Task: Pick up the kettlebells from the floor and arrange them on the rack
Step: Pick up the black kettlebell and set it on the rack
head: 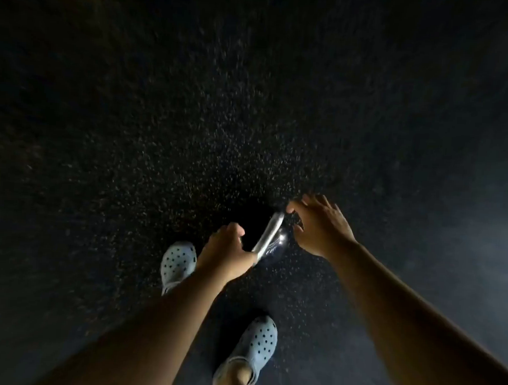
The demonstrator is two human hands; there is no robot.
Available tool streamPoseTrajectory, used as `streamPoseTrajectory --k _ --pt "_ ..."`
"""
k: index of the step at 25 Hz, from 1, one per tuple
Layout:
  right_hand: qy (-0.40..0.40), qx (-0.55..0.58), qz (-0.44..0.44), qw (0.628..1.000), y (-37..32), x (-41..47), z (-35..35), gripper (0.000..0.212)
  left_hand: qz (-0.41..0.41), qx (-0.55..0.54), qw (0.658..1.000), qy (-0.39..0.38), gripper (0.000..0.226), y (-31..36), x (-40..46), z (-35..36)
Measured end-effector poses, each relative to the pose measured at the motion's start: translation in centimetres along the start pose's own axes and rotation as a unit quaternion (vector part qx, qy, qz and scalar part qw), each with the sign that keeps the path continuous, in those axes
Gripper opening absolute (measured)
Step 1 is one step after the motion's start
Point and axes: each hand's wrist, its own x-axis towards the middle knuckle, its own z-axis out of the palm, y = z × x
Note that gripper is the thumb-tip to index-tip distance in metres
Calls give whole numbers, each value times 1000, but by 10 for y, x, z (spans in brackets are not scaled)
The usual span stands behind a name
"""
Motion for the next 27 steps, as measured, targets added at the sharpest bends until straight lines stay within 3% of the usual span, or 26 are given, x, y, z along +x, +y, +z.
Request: streamPoseTrajectory --k 3,6,9,12,15,18,23,27 --pt "-29 -22 -31 999 11 46 66 52 5 27 999 -37 54 -21 43 55" --pt "-83 -59 -71 992 24 74 110 52 -14 -2 997 -80 34 -37 73 91" --pt "-105 -82 -111 985 32 93 117 44 6 -30 989 -146 30 -45 85 98" --pt "-141 -66 -138 978 26 106 110 35 35 -15 991 -128 25 -48 94 76" --pt "-180 69 -48 980 13 111 85 19 75 25 991 -111 23 -39 118 15" --pt "-185 151 -26 971 -8 111 47 21 178 83 968 -154 15 -14 131 -65" --pt "-107 183 -21 977 -73 165 -73 8 216 143 960 -109 32 33 142 -214" --pt "-31 181 -36 982 -117 246 -191 24 239 141 961 -14 12 80 166 -339"
